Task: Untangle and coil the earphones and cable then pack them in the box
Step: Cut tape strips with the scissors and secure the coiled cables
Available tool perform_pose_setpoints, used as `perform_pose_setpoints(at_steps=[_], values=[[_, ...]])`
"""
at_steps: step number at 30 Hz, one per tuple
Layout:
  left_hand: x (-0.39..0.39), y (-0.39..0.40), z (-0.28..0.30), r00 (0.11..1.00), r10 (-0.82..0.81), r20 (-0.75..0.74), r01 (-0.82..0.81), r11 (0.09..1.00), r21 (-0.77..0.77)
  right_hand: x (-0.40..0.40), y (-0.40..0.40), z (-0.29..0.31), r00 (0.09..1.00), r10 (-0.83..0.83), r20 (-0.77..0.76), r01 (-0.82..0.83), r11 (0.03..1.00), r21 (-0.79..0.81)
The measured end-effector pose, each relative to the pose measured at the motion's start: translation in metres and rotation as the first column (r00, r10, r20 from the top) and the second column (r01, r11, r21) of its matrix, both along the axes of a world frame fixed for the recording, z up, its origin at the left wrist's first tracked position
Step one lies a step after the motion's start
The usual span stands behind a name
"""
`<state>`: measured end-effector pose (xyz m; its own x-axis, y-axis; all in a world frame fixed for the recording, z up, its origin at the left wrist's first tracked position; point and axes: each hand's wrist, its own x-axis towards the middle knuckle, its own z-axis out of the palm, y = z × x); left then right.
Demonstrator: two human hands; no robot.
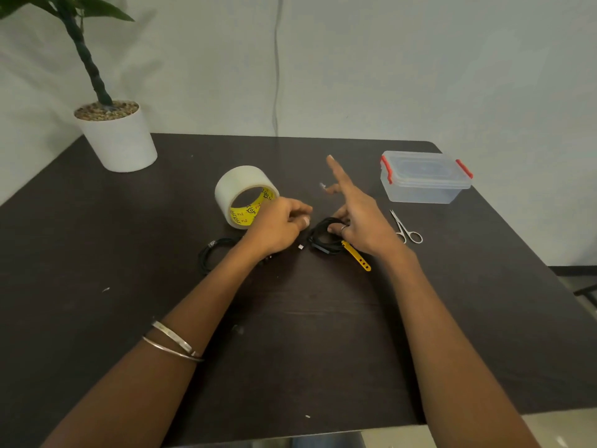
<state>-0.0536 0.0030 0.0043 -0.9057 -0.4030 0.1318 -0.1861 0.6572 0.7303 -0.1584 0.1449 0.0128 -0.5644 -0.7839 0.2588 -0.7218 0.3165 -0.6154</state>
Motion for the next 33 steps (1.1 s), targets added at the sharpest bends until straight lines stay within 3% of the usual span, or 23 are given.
perform_pose_setpoints(at_steps=[3, 8, 13, 17, 21, 27, 33], values=[[0.000, 0.002, 0.001, 0.999, 0.017, -0.032, -0.015, 0.998, 0.067, 0.002, 0.000, -0.002, 1.000, 0.001, -0.026, -0.003, 0.997, -0.073], [-0.001, 0.004, -0.001, 0.998, 0.014, -0.067, 0.005, 0.962, 0.275, 0.006, -0.004, 0.001, 0.998, -0.059, -0.024, 0.046, 0.928, -0.370], [0.002, 0.005, 0.005, 0.977, 0.121, -0.177, -0.001, 0.829, 0.559, 0.009, -0.007, 0.001, 0.999, -0.051, -0.010, 0.040, 0.891, -0.453], [0.004, 0.005, 0.008, 0.969, 0.170, -0.178, 0.004, 0.713, 0.701, 0.008, -0.005, 0.002, 0.995, 0.012, 0.100, 0.039, 0.870, -0.491], [0.005, 0.004, 0.012, 0.967, 0.179, -0.183, 0.021, 0.657, 0.753, 0.008, -0.002, 0.003, 0.975, 0.085, 0.206, 0.038, 0.848, -0.529], [0.005, 0.002, 0.013, 0.944, 0.226, -0.240, 0.016, 0.697, 0.717, 0.012, -0.004, 0.009, 0.895, 0.231, 0.382, 0.090, 0.745, -0.661], [0.004, 0.000, 0.009, 0.943, 0.168, -0.286, 0.077, 0.727, 0.683, 0.012, -0.010, 0.003, 0.921, 0.175, 0.349, 0.047, 0.839, -0.542]])
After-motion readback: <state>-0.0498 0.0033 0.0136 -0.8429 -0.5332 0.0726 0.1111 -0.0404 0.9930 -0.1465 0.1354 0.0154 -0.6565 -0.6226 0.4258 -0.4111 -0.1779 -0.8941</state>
